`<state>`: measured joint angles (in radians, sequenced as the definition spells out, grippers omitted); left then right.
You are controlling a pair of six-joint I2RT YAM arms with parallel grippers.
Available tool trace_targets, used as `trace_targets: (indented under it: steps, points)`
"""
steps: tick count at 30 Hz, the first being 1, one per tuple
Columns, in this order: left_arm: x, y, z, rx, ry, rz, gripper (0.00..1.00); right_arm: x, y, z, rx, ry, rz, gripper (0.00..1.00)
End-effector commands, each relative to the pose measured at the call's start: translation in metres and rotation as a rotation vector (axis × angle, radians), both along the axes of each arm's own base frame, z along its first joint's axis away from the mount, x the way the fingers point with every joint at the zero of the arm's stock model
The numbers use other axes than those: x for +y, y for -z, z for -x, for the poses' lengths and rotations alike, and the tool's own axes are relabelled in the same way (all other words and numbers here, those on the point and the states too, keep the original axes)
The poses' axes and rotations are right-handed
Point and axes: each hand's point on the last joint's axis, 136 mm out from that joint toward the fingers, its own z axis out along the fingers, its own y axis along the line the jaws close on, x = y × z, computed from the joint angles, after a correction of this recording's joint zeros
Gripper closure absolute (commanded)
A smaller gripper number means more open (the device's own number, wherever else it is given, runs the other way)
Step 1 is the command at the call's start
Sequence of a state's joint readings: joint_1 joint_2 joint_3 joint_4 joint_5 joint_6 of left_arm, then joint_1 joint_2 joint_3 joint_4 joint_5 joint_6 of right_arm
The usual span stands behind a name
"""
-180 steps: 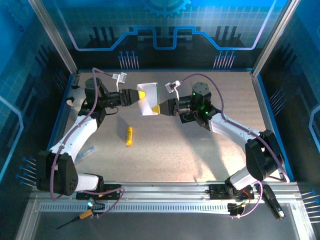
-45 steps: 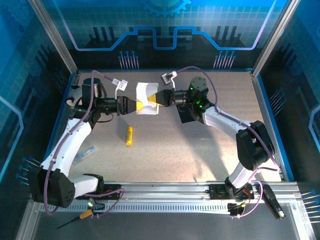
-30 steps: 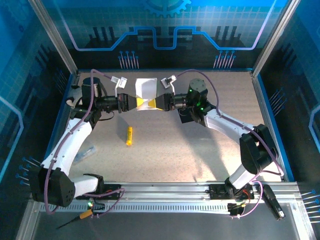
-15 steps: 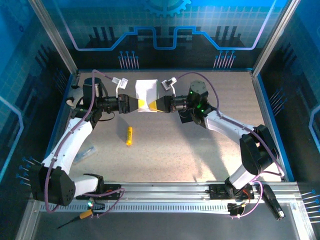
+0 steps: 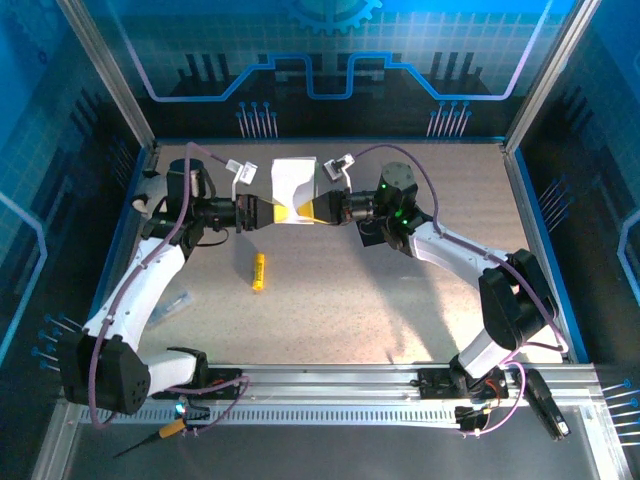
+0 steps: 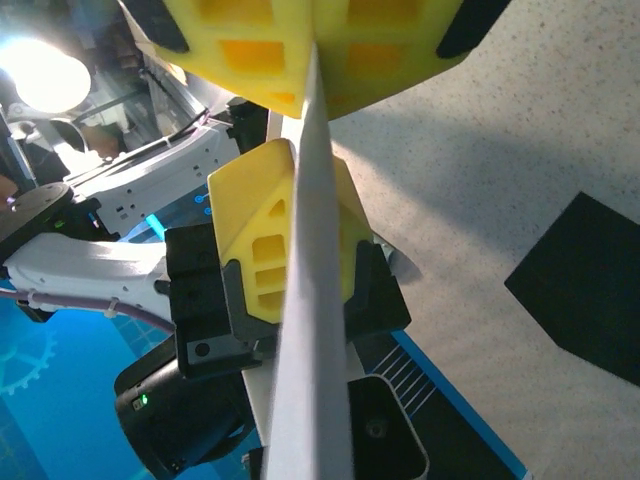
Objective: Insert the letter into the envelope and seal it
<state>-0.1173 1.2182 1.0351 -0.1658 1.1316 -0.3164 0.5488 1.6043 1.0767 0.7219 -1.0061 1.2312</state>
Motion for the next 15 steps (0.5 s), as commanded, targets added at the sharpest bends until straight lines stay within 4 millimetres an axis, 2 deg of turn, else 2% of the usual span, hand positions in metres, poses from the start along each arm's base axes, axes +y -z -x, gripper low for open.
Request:
trace_targets:
  steps: [1, 6, 8, 11, 15]
  points:
    - [-0.001, 0.0, 0.008, 0.002, 0.021, 0.006, 1.0, -0.005, -0.02, 0.002, -0.063, 0.009, -0.034, 0.93]
    - [-0.001, 0.002, 0.011, 0.013, 0.036, -0.001, 1.0, -0.009, -0.028, -0.003, -0.093, 0.026, -0.035, 0.66]
    - [-0.001, 0.004, 0.012, 0.021, 0.042, -0.003, 1.0, -0.011, -0.033, -0.006, -0.11, 0.034, -0.036, 0.64]
    - [-0.002, 0.007, 0.014, 0.036, 0.051, -0.003, 1.0, -0.011, -0.039, -0.009, -0.129, 0.04, -0.035, 0.66]
    - [-0.002, 0.008, 0.015, 0.036, 0.05, -0.008, 1.0, -0.009, -0.04, -0.013, -0.131, 0.038, -0.032, 0.89]
